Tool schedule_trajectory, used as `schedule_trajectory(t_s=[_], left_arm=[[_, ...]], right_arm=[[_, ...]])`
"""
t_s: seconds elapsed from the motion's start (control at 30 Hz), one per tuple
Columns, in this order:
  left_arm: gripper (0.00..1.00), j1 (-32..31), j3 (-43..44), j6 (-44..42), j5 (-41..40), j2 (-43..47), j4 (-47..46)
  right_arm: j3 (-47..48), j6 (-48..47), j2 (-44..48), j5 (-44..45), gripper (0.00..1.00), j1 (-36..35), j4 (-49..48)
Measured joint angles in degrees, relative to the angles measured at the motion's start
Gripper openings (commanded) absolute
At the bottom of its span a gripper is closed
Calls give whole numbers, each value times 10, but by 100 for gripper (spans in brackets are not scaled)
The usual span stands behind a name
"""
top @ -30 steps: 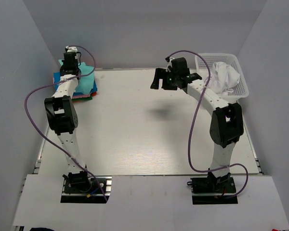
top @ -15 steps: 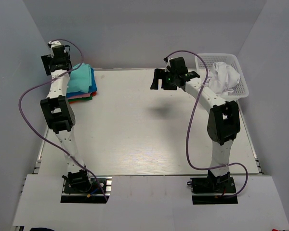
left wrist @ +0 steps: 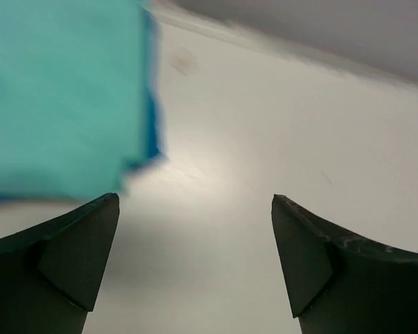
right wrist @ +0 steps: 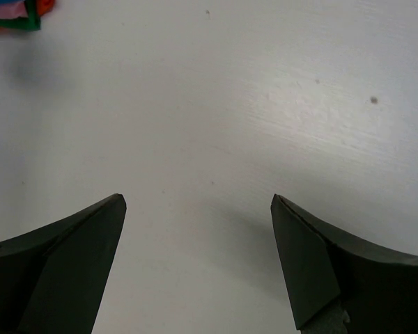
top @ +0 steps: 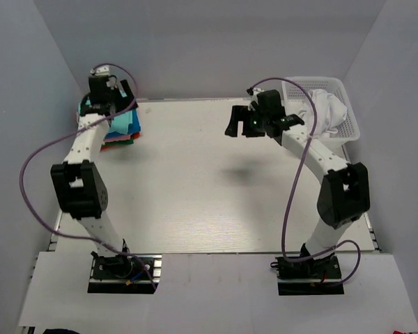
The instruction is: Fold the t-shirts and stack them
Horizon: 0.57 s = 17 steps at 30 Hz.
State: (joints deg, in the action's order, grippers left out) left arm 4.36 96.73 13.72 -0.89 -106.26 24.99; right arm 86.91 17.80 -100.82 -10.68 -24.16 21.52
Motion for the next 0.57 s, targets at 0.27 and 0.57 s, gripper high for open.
schedule_trajectory(t_s=[0.27, 0.57], left_arm=[[100, -219, -296, 104, 84, 228, -55], [100, -245, -383, 129, 73, 328, -41]], right_arm=[[-264, 0, 198, 49, 90, 7, -25], [-417, 44, 331, 75, 90, 7, -70]])
